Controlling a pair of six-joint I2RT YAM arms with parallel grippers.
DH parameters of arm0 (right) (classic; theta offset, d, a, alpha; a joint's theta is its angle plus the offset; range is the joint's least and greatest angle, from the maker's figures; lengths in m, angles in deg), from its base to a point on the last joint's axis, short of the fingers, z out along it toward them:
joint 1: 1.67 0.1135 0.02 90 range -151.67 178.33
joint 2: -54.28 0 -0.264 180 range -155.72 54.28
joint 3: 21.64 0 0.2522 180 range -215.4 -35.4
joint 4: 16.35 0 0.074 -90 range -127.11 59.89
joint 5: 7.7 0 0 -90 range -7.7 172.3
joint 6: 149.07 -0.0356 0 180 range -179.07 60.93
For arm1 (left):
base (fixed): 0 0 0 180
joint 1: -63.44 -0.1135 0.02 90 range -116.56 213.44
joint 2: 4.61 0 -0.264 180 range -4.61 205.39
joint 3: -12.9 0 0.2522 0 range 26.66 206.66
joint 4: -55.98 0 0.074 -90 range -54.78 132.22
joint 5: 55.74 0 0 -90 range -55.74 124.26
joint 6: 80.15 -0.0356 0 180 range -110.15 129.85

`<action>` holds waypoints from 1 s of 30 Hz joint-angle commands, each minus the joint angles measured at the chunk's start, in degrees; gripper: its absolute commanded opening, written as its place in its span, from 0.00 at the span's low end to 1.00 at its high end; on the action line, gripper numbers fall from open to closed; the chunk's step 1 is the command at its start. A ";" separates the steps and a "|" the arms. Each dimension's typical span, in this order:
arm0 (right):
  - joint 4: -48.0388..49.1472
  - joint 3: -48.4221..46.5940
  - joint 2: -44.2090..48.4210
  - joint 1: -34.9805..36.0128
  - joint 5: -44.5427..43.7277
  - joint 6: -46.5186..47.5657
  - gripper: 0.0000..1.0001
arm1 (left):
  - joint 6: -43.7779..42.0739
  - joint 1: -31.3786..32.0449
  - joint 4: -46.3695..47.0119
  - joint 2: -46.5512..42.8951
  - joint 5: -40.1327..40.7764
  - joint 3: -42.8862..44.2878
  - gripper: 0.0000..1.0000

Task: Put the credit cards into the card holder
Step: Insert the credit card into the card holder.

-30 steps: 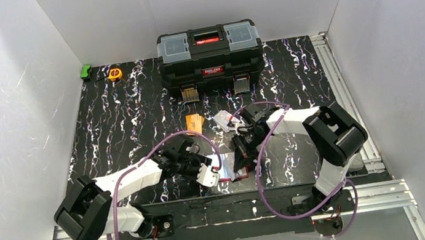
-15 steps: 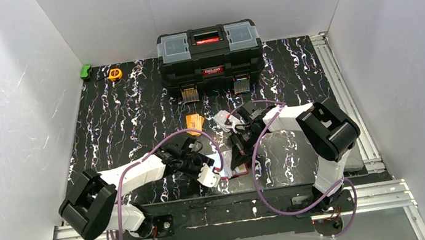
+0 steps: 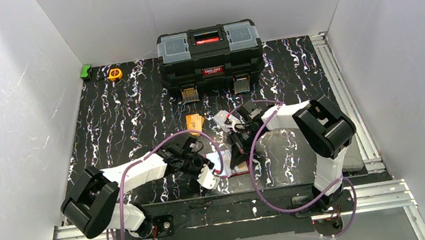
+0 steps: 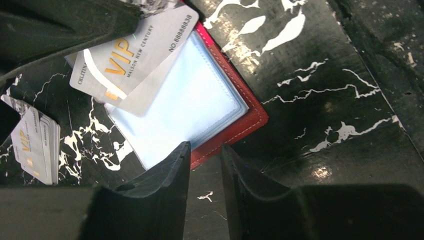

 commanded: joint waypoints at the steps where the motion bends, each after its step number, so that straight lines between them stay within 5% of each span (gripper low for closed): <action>1: 1.43 -1.87 -1.53 -0.67 -0.92 1.42 0.01 | -4.54 0.24 -8.43 -0.87 -2.98 -0.01 0.21; 3: 2.02 -1.72 -1.86 -0.77 -1.49 1.31 0.01 | -9.27 0.27 -16.44 -2.24 -5.83 0.95 0.10; 12: 1.01 -0.61 -1.50 -0.85 -4.98 1.93 0.01 | -7.21 -0.05 -12.86 -3.73 -4.24 0.84 0.07; 21: -0.16 -1.23 -1.15 -0.86 -6.64 2.73 0.01 | -4.99 -1.17 -1.73 -6.77 -2.35 -0.68 0.10; 30: 0.26 -0.84 -0.46 -0.88 -7.26 2.23 0.01 | -6.42 -1.18 0.88 -0.76 -3.49 0.92 0.18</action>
